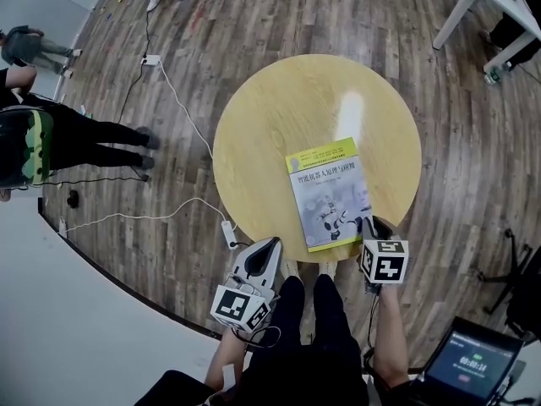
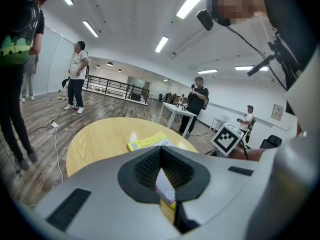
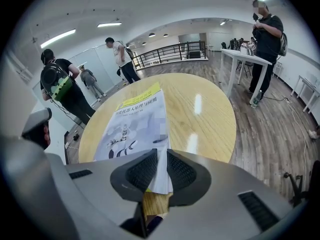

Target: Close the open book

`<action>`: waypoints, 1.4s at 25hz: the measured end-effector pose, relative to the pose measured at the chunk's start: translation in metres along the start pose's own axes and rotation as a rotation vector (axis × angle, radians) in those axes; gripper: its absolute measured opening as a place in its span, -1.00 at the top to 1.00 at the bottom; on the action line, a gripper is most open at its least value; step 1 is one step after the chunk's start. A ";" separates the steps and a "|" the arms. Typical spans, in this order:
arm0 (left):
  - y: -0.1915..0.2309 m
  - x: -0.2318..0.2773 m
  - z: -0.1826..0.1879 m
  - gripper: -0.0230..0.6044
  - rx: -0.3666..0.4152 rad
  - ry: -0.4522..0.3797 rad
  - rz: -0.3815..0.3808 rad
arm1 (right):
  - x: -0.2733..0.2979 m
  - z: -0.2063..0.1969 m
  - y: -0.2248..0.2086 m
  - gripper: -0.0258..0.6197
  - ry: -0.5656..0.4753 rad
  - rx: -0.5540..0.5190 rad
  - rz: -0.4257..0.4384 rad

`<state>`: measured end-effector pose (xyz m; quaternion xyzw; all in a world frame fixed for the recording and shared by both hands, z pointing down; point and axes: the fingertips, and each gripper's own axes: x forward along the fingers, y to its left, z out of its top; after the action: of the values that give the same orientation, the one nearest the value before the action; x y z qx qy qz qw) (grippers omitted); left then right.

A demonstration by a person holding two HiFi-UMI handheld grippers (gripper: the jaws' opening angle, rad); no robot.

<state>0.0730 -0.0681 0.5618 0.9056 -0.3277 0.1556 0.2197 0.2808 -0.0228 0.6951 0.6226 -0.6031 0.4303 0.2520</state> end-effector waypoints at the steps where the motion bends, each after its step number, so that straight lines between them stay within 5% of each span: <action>1: 0.000 0.000 0.000 0.93 0.000 0.000 0.000 | 0.000 0.000 0.000 0.74 -0.001 -0.002 -0.003; 25: -0.003 -0.006 -0.003 0.93 0.008 -0.007 0.008 | 0.002 0.003 -0.009 0.71 -0.004 -0.101 -0.100; 35: -0.002 -0.024 0.007 0.93 0.030 -0.047 0.007 | -0.025 0.018 -0.006 0.71 -0.090 -0.090 -0.136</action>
<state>0.0576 -0.0574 0.5452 0.9111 -0.3333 0.1400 0.1978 0.2930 -0.0239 0.6663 0.6688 -0.5888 0.3563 0.2812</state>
